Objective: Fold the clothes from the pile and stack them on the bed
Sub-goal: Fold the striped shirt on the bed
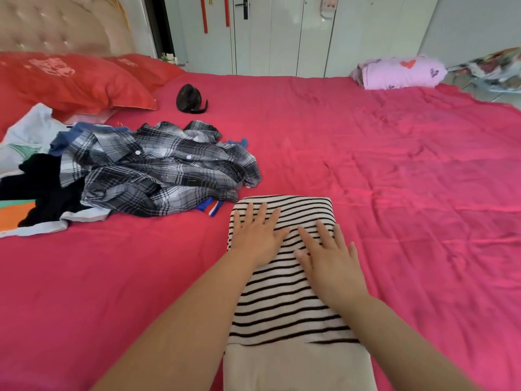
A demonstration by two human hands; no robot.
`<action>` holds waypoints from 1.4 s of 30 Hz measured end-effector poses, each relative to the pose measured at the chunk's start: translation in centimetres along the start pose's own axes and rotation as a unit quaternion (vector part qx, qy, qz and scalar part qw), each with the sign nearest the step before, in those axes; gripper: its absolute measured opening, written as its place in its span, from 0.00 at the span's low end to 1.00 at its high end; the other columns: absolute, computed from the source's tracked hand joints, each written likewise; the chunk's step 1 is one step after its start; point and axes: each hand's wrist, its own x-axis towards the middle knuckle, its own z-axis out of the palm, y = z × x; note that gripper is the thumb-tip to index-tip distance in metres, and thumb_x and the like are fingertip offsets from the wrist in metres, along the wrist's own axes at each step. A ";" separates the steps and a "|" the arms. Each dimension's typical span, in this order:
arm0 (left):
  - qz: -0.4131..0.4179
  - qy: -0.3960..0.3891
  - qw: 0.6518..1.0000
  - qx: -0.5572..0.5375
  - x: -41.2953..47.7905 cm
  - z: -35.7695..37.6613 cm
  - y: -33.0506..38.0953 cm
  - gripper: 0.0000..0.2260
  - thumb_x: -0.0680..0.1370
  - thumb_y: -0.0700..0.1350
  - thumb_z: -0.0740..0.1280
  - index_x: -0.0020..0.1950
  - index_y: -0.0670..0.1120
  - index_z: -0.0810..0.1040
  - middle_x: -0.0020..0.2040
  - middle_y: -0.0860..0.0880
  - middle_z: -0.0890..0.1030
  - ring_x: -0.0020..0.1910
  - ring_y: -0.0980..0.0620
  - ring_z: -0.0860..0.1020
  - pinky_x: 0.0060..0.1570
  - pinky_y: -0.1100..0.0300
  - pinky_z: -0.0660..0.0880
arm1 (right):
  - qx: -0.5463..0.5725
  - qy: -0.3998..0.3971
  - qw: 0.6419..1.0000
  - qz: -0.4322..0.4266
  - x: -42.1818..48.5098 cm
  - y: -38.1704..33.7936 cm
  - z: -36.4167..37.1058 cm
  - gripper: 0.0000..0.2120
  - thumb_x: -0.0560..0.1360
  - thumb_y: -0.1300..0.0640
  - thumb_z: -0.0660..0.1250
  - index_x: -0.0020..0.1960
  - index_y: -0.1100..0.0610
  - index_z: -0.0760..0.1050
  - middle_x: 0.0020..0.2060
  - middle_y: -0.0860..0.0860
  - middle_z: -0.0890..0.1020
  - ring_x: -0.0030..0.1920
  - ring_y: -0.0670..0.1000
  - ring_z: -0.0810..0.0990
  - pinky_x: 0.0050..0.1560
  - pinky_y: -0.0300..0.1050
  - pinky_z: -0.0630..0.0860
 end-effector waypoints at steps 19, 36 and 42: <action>-0.112 0.094 0.986 -0.076 -5.3 1.3 -0.9 0.30 0.77 0.63 0.53 0.76 0.56 0.49 0.78 0.48 0.46 0.76 0.44 0.46 0.72 0.48 0.50 | 0.160 0.015 0.983 0.089 -2.0 2.7 1.4 0.28 0.77 0.40 0.55 0.74 0.42 0.53 0.75 0.52 0.52 0.74 0.54 0.54 0.71 0.50 0.59; -0.139 0.041 0.953 -0.267 -7.0 -1.4 2.7 0.31 0.78 0.49 0.63 0.76 0.45 0.52 0.71 0.41 0.62 0.69 0.44 0.64 0.65 0.56 0.63 | 0.187 0.024 0.975 0.119 -2.5 1.8 -1.8 0.31 0.74 0.51 0.63 0.74 0.47 0.55 0.63 0.55 0.66 0.56 0.57 0.76 0.54 0.44 0.72; -0.098 0.072 0.947 -0.296 -3.8 -2.8 8.7 0.30 0.78 0.48 0.63 0.76 0.44 0.54 0.70 0.41 0.63 0.68 0.44 0.65 0.64 0.58 0.62 | 0.162 0.077 0.977 0.116 -1.1 7.6 -5.3 0.31 0.74 0.52 0.63 0.74 0.47 0.55 0.61 0.54 0.67 0.55 0.56 0.76 0.51 0.44 0.72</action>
